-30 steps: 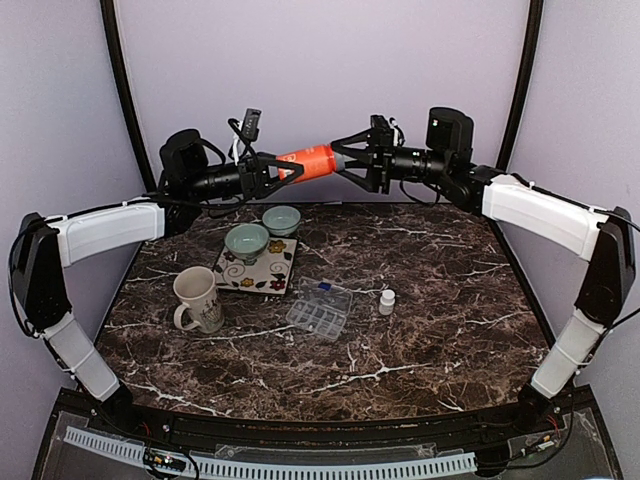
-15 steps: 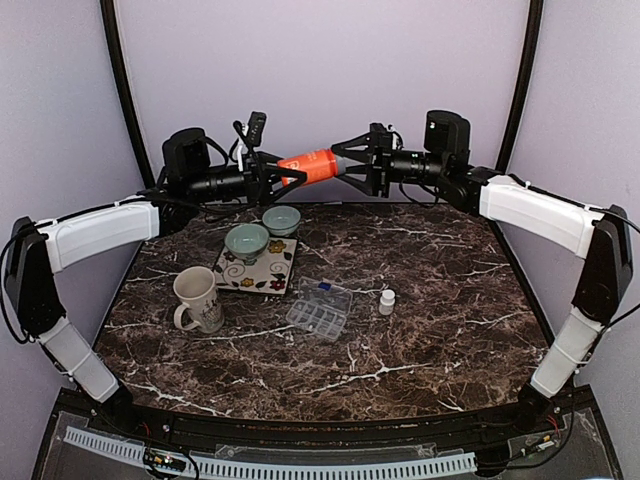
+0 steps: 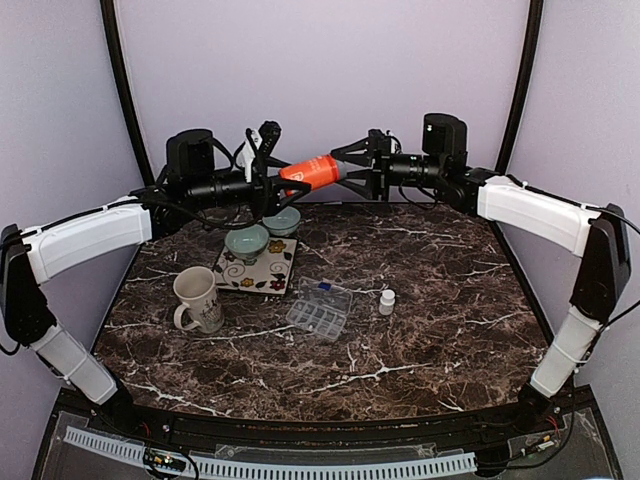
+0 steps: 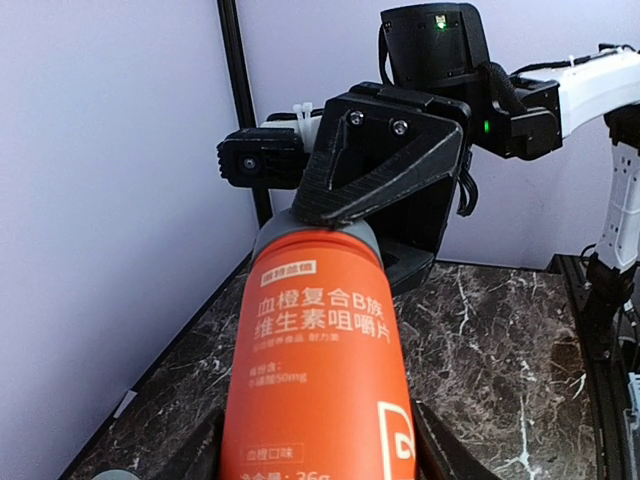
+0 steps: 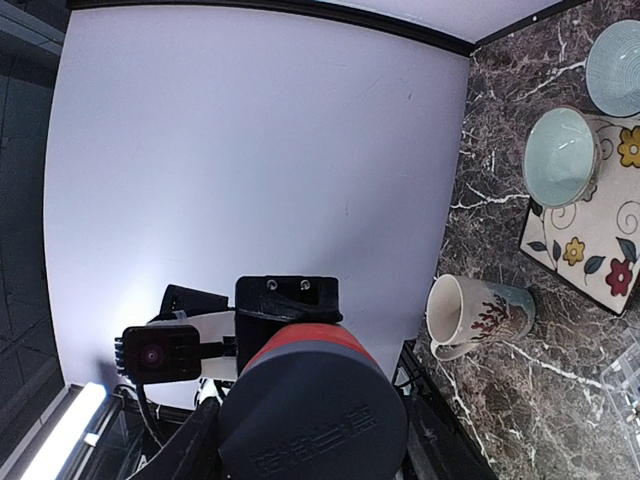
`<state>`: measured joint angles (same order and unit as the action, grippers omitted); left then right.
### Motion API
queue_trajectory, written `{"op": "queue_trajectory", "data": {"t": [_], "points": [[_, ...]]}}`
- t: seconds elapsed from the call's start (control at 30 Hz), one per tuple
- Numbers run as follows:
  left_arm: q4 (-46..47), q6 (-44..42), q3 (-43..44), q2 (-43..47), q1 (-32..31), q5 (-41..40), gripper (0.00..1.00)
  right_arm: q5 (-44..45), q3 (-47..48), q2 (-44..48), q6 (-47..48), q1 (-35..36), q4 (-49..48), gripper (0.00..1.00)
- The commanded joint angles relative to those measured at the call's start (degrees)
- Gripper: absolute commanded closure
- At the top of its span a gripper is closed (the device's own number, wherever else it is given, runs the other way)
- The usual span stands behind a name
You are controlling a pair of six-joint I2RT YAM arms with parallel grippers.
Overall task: Sort the pills into containers
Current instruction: Screw the lid of the pill bottle onto the pill bottle.
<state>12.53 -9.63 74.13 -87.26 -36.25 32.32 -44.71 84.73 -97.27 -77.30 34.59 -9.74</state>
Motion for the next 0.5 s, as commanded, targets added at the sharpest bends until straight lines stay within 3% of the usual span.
{"op": "queue_trajectory", "data": {"t": [0.0, 0.47], "points": [[2.1, -10.3, 3.2, 1.4, -9.1, 1.7, 0.89, -6.4, -1.0, -3.8, 0.5, 5.1, 3.6, 0.91], [9.2, -20.8, -3.1, 4.1, -14.5, -14.7, 0.9, -6.8, 0.6, -5.4, 1.4, 4.5, 6.3, 0.93]]}}
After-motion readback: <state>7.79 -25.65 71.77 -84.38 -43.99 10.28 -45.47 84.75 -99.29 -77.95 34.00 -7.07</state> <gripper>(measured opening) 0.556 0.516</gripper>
